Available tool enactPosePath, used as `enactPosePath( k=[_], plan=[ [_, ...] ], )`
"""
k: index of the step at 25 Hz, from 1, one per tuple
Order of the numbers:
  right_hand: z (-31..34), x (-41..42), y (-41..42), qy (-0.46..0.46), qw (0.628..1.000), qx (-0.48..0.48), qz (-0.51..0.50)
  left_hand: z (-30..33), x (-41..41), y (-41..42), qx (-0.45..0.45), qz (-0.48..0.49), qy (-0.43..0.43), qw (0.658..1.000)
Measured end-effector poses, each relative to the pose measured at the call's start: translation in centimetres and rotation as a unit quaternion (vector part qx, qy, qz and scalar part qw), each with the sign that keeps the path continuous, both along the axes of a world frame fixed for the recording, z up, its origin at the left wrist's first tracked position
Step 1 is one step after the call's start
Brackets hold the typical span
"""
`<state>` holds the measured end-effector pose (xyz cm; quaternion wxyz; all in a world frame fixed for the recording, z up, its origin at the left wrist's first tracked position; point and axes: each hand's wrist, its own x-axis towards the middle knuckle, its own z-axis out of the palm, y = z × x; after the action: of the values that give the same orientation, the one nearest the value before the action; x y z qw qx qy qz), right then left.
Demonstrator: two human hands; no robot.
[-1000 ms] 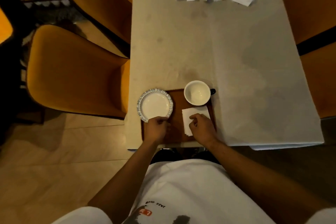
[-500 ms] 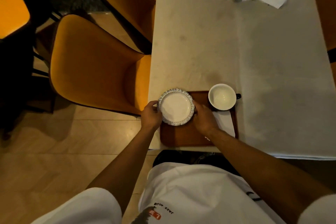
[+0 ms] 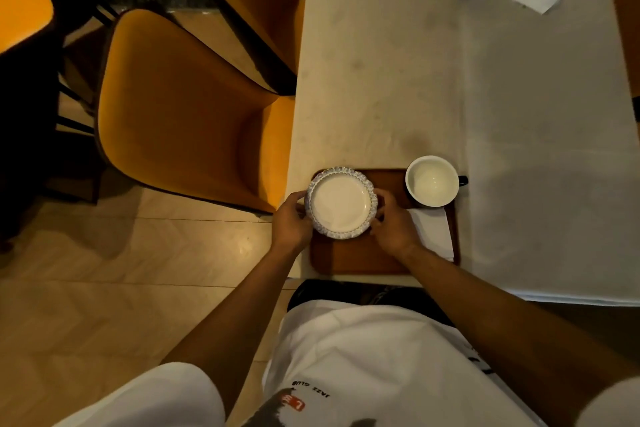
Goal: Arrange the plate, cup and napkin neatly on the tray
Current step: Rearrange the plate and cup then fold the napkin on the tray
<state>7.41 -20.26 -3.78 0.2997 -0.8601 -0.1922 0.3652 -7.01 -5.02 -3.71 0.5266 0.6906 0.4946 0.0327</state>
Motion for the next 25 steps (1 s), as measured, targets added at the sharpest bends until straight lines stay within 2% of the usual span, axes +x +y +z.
enactPosePath(
  k=[9,25],
  plan=[
    [0.1,-1.8,-2.0,0.014,0.999,-0.025,0.029,-0.3,-2.8,-2.0,0.015,-0.013,0.013,1.000],
    [-0.1,-4.9,-5.4,0.038,0.999,0.003,0.021,0.2,-6.4,-6.2,0.049,-0.030,0.004,0.998]
  ],
)
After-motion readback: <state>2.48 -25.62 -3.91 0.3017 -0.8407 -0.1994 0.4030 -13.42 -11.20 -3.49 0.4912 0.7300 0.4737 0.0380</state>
